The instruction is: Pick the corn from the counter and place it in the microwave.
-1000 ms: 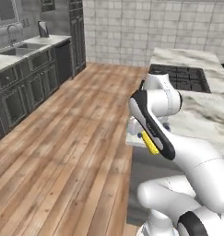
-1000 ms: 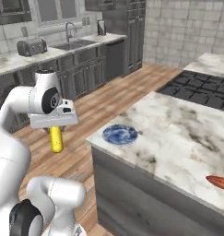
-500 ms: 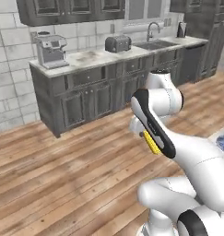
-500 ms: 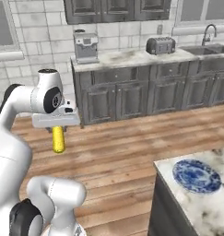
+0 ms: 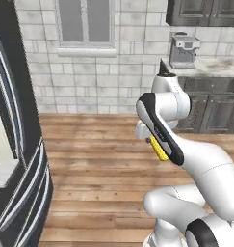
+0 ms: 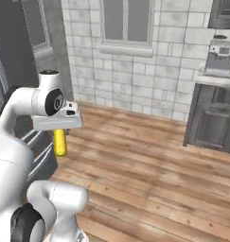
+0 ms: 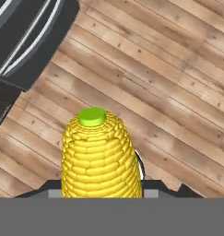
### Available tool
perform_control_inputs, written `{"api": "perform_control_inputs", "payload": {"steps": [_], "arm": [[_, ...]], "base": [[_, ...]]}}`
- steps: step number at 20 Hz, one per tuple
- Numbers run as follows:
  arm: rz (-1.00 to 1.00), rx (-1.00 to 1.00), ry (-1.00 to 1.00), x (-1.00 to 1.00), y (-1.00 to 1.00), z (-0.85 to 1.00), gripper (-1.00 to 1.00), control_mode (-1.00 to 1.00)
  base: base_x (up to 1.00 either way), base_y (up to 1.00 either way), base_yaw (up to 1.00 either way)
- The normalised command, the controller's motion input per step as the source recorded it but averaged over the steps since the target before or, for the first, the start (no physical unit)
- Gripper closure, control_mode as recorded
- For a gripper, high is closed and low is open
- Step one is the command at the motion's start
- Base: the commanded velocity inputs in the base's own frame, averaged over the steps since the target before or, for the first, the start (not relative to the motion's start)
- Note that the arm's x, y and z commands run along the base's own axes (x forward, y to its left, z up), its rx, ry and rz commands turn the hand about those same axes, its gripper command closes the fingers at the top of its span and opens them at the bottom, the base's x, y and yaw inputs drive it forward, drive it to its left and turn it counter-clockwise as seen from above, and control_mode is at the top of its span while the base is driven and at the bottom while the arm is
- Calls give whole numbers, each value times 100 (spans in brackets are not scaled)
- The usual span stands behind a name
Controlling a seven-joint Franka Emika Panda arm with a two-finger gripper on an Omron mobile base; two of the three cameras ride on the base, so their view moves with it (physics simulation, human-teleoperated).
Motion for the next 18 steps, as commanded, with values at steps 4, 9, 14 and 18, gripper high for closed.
{"api": "perform_control_inputs", "payload": {"steps": [4, 9, 14, 18], "arm": [[0, 0, 0, 0, 0, 0, 100, 100], [0, 0, 0, 0, 0, 0, 100, 100], [0, 0, 0, 0, 0, 0, 100, 100], [0, 0, 0, 0, 0, 0, 100, 100]], "base": [[-5, 0, 100], [-4, 0, 100], [-3, 0, 100], [1, 0, 100]]}}
